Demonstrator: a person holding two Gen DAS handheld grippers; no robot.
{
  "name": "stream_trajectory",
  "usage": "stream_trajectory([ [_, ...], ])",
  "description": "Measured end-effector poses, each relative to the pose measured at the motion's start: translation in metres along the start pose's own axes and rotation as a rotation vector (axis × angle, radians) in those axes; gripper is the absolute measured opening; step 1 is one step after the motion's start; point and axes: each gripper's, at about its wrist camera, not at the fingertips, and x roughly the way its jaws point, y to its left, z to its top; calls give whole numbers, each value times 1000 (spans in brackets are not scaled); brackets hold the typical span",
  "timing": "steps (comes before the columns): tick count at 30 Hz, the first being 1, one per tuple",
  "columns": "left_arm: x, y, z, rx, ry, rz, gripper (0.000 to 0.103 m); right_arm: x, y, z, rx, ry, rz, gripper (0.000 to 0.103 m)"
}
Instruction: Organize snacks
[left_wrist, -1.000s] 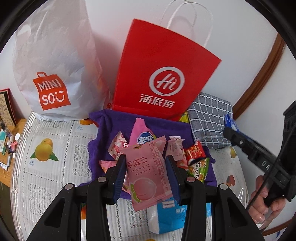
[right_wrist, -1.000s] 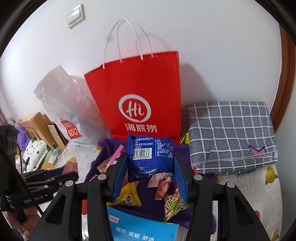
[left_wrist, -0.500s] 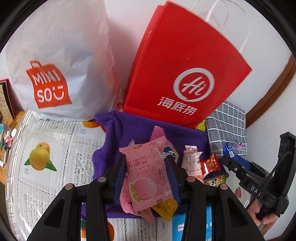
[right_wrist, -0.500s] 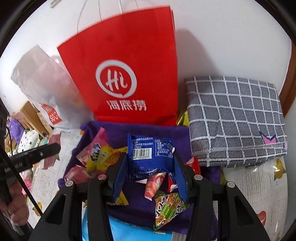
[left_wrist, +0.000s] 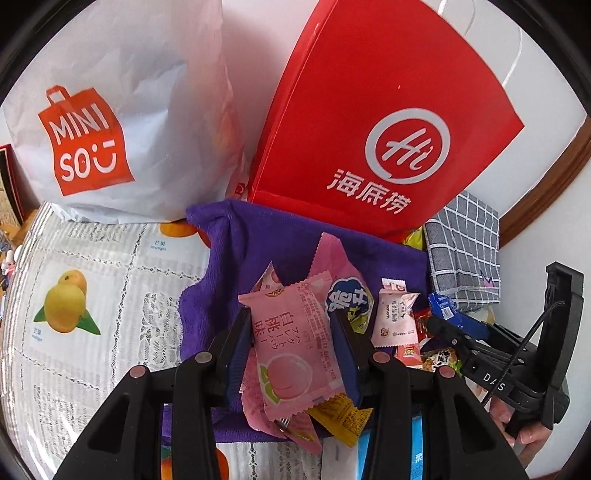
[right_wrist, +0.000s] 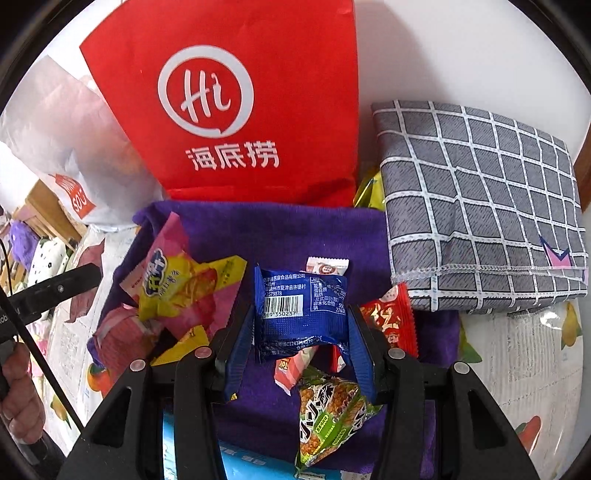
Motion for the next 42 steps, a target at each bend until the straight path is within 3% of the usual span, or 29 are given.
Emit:
stream_trajectory([
  [19,29,-6,-6,5,70,10,41,21,-5,-4,-18,70,-11,53],
  [22,30,-6,-5,1,80,1,43,25,-4,-5,-28,95,-21,60],
  [24,29,-6,-4,-8,93,-20,54,23,-3,-5,-30,92,-24,60],
  [28,17,-10,-6,3,80,-4,60,5,-2,-6,-38,45,-45,66],
  [33,-10,-19,-16,40,56,-3,66,-34,3,-13,-10,-36,-39,67],
  [42,-89,-52,-63,146,-43,3,75,-118,23,-53,11,-148,-53,67],
])
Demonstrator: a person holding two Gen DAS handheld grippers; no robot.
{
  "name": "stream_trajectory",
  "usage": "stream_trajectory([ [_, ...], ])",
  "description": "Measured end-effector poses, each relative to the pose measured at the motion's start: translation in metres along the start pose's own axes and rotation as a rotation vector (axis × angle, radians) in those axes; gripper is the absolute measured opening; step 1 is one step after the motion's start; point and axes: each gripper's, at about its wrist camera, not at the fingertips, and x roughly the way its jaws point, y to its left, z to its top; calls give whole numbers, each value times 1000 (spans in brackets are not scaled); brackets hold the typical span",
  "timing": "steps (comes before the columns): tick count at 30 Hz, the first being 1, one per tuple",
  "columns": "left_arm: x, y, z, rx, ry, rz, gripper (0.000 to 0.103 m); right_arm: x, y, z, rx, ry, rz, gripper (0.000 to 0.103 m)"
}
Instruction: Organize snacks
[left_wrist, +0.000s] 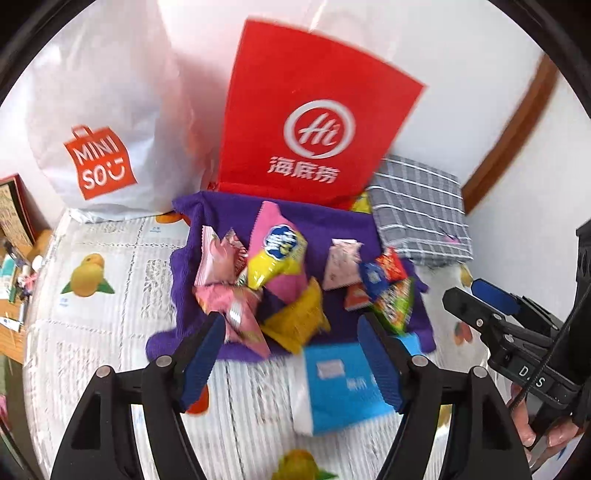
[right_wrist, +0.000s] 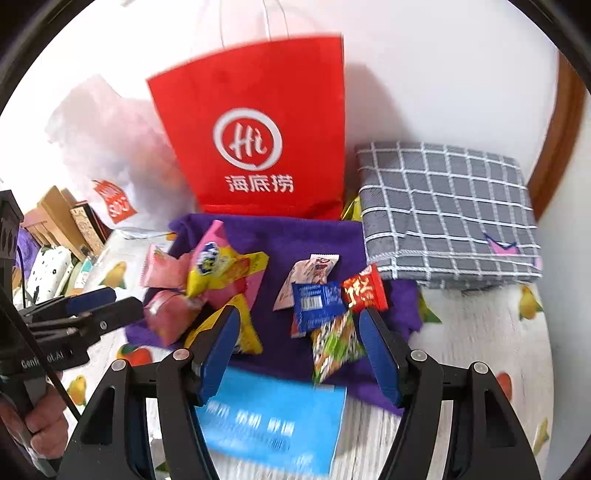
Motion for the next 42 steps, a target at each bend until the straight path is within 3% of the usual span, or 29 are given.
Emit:
stream_trajectory([
  [6,-47,-23,-31,56,-71,43,83,-50,3,-33,27,-21,-14,67],
  [10,-72,-32,-53,66,-106,58,86,-80,6,-57,25,-54,-56,81],
  [13,-86,-38,-68,76,-125,70,88,-100,8,-72,16,-82,-87,83],
  [16,-96,-44,-78,81,-140,78,88,-113,6,-84,24,-85,-110,91],
  [27,-121,-63,-99,113,-194,98,88,-143,0,-115,62,-107,-132,93],
  [42,-128,-68,-108,116,-197,95,88,-165,-2,-131,75,-137,-147,93],
])
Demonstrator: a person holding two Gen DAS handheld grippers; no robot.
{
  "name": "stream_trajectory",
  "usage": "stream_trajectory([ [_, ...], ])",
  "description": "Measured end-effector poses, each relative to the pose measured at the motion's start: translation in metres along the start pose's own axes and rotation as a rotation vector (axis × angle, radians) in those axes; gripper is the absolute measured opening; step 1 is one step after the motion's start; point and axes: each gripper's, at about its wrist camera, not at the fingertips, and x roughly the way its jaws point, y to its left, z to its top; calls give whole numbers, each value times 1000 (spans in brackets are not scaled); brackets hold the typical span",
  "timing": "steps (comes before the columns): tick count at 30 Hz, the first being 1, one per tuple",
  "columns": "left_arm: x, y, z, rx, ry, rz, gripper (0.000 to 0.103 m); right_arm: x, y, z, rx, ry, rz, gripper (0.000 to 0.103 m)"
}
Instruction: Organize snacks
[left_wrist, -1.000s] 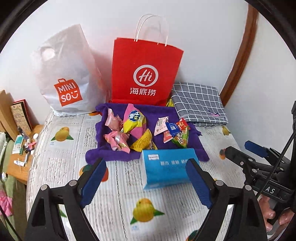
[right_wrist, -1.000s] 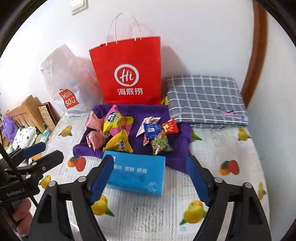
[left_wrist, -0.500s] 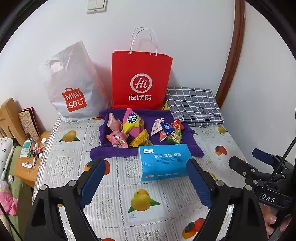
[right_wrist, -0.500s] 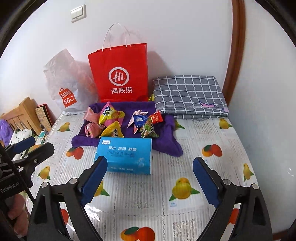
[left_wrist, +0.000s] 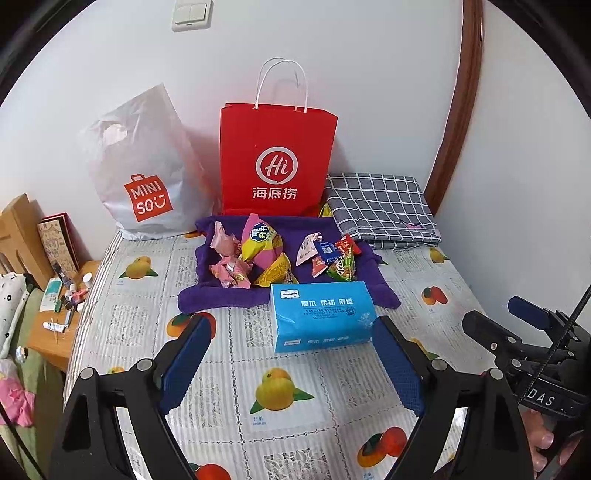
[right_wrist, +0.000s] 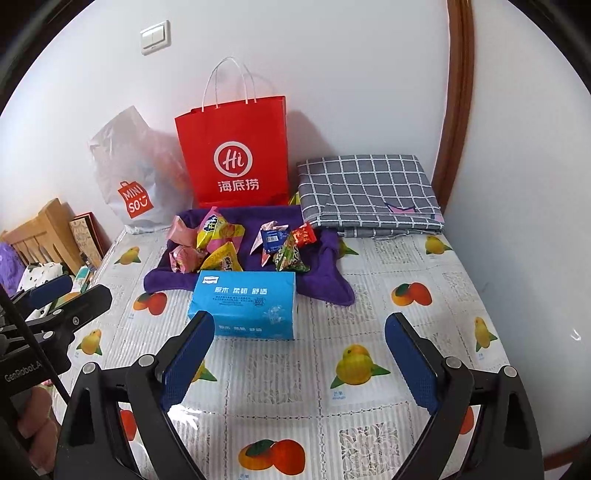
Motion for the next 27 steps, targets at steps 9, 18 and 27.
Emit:
stream_trajectory([
  [9,-4,1,-1,-5,-5,3,88,-3,-1,-1,4,-5,3,93],
  [18,-6,2,-2,-7,-7,3,88,-7,1,0,3,-13,8,93],
  [27,-7,3,-1,-8,-7,5,88,-8,2,0,5,-12,7,93],
])
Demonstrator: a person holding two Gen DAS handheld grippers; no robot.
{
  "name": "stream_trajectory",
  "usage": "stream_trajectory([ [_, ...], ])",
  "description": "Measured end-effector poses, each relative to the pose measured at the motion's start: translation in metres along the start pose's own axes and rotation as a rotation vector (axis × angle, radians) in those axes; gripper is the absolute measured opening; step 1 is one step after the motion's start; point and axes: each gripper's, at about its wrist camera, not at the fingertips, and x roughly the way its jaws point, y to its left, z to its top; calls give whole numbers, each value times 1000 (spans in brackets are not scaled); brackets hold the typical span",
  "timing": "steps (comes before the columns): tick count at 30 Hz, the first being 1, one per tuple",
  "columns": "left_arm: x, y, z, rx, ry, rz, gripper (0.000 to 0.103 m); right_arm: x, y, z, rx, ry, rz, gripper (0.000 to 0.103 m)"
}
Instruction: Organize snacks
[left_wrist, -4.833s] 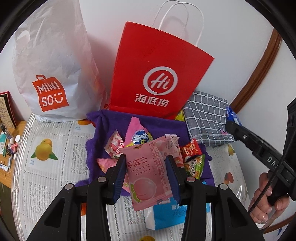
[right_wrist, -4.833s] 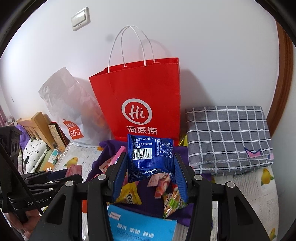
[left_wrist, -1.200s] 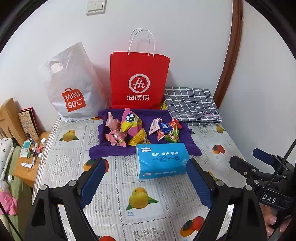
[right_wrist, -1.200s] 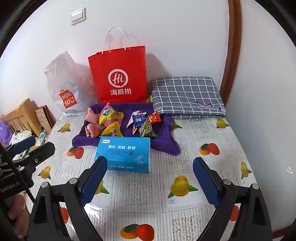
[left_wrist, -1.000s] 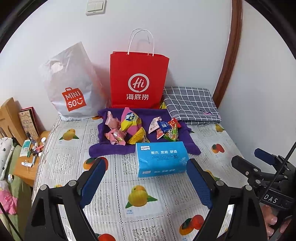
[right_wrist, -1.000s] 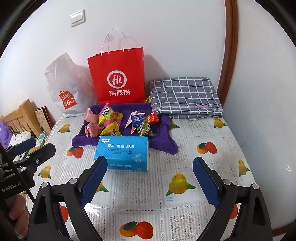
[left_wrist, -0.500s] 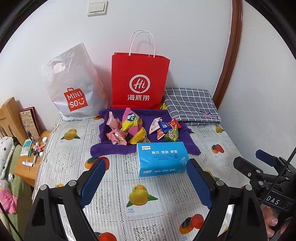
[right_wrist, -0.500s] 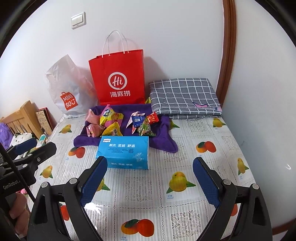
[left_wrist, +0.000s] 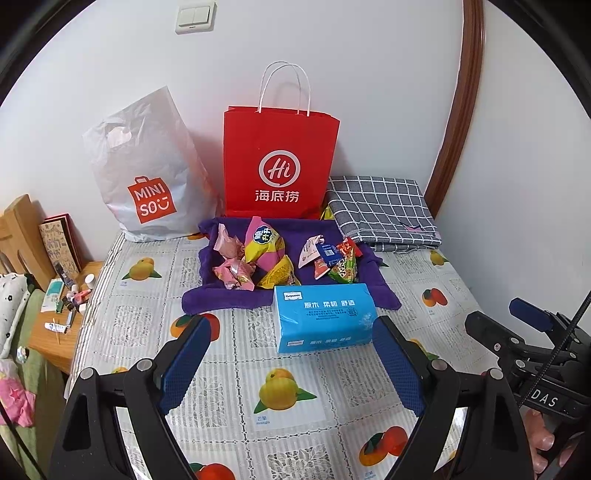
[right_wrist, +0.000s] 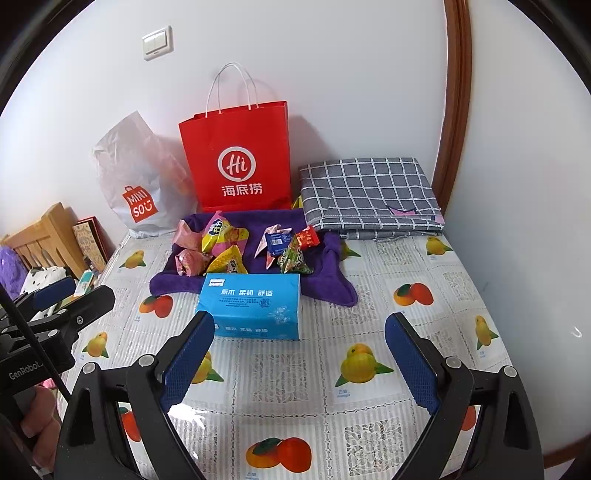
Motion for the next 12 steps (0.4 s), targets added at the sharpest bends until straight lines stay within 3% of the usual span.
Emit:
stream_trajectory([
  [12,1,1,1,-6,0,4,88,0,4,0,-2,2,0,93],
])
